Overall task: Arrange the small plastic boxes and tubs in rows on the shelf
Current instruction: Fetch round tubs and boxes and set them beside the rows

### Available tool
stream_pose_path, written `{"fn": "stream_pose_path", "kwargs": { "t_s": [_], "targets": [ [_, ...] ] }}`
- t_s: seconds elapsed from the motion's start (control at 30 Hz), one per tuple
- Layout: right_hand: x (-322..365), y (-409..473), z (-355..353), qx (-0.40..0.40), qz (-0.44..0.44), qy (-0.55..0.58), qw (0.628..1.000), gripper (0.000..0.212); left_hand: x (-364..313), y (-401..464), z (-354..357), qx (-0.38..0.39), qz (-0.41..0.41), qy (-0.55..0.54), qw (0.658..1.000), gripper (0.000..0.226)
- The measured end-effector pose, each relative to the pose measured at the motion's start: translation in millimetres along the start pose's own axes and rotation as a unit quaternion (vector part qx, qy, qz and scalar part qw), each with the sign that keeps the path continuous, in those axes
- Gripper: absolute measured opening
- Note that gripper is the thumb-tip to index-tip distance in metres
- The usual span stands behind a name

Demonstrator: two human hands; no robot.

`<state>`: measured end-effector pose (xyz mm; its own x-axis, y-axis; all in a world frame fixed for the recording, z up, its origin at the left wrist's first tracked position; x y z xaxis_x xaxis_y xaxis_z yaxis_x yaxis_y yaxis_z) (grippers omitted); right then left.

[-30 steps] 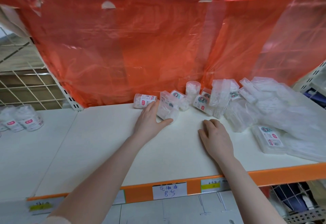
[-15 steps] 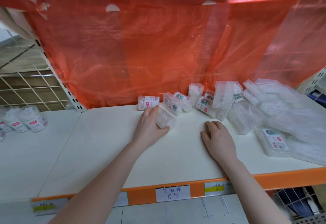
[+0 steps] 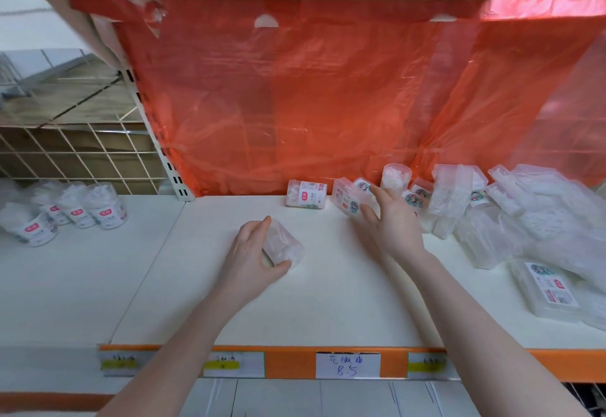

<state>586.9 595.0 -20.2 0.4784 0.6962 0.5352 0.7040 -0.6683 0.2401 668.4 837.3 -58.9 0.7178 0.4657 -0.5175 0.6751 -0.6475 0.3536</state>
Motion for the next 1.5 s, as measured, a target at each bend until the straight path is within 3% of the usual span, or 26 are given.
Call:
{"fn": "stream_pose_path", "kwargs": {
  "t_s": [0.27,0.43,0.6,0.73,1.1,1.2,1.3,1.5],
  "targets": [
    [15.6,13.0,20.3,0.017,0.016,0.005,1.0,0.03,14.9,-14.1,-9.5,-0.006,-0.001,-0.032,0.999,0.096],
    [12.1,5.6,19.2,0.032,0.046,0.03,0.998,0.039,19.6,-14.5,-9.5,-0.008,0.003,-0.054,0.999,0.098],
    [-10.4,-6.9,19.4,0.092,0.125,0.102,0.983,0.036,19.3,-11.6,-9.6,-0.001,0.026,-0.061,0.998,0.089],
    [-25.5,-14.4,24.6,0.134,0.15,0.095,0.975,0.032,17.7,-7.1,-12.1,0.009,0.037,-0.06,0.997,0.081],
    [-10.7,-22.3,30.1,0.12,0.1,-0.014,0.988,0.03,10.7,4.5,-13.6,0.07,0.072,-0.037,0.994,0.08],
    [0.7,-23.7,35.2,0.128,0.064,-0.048,0.989,0.028,9.9,5.8,-18.7,0.101,0.095,-0.005,0.99,0.082],
    [6.9,-22.9,40.8,0.133,0.05,-0.084,0.986,0.04,7.5,8.4,-25.0,0.122,0.118,0.03,0.985,0.081],
    [7.6,-23.5,40.9,0.124,0.052,-0.075,0.988,0.038,-7.3,15.0,-26.9,0.156,0.199,0.126,0.959,0.071]
  ]
}}
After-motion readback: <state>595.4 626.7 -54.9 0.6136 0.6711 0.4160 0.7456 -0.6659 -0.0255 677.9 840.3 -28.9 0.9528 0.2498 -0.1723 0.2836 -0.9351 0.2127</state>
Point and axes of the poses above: each hand's wrist, its own y-axis towards the middle knuckle, its own z-axis out of the palm, x = y × z, the point moved 7 cm from there along y, towards the middle knuckle, and after that the axes turned 13 degrees about z, right-handed, at the moved point
